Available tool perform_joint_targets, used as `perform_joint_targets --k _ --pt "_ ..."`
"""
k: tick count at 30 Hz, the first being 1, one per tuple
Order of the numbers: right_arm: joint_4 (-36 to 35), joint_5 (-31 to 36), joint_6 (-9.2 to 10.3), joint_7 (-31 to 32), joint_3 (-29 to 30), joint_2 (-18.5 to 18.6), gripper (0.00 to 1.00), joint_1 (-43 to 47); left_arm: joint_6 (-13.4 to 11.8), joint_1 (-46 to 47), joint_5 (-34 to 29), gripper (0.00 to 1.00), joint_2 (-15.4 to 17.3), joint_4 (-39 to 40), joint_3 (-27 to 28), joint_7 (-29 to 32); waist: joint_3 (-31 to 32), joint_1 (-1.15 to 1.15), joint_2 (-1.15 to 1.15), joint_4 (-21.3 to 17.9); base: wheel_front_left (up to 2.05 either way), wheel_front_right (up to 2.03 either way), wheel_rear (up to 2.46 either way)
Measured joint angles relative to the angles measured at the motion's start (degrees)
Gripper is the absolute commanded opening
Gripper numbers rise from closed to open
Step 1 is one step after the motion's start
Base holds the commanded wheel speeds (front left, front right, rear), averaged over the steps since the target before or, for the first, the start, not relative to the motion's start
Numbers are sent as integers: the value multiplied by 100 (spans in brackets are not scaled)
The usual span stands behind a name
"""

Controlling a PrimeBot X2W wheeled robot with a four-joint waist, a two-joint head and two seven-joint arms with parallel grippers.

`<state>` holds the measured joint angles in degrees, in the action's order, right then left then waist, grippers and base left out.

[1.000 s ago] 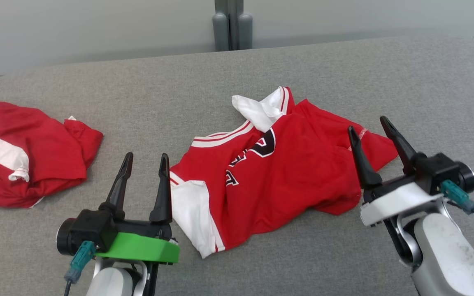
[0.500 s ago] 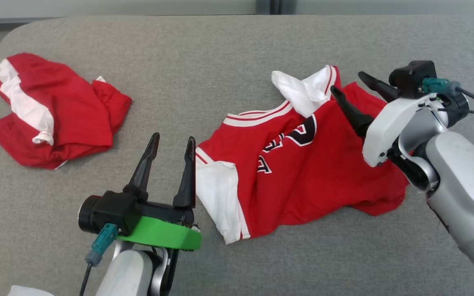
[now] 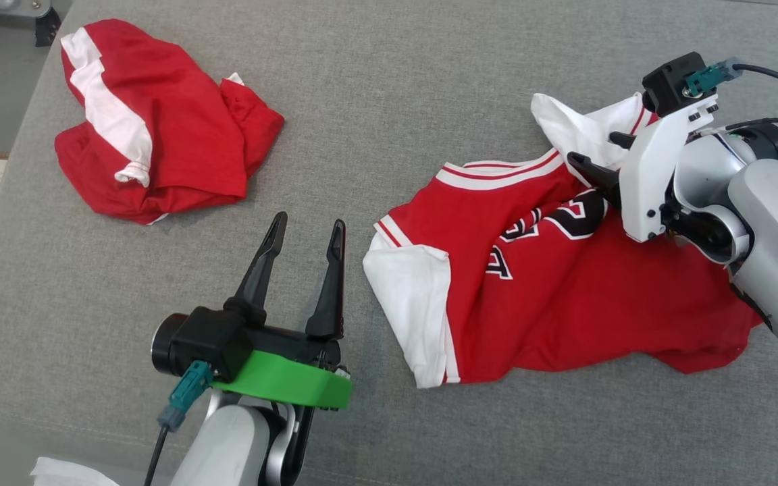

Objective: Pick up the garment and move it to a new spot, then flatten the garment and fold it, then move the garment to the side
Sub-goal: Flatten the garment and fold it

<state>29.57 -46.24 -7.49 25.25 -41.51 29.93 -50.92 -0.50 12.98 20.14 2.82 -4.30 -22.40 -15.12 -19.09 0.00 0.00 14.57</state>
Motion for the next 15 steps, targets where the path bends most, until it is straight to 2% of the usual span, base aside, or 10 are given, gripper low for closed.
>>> perform_joint_targets --k 2,3,4,7,15 --pt "69 -88 0 122 -103 33 100 -71 -8 1 23 100 0 0 -26 0 -33 0 0 57 0 0 0" --pt "104 -133 0 210 -183 60 78 -113 -10 2 35 100 0 0 -40 0 -47 0 0 81 0 0 0" --pt "120 -165 0 247 -234 80 0 -133 -22 2 40 100 0 1 -48 0 -57 0 0 95 0 0 0" --pt "164 -208 0 176 -361 142 0 -199 -47 3 47 100 0 -12 -58 0 -50 0 0 107 0 0 0" --pt "278 -129 0 -628 -363 253 0 -789 -47 1 47 100 0 -91 -19 0 157 0 0 70 0 0 0"
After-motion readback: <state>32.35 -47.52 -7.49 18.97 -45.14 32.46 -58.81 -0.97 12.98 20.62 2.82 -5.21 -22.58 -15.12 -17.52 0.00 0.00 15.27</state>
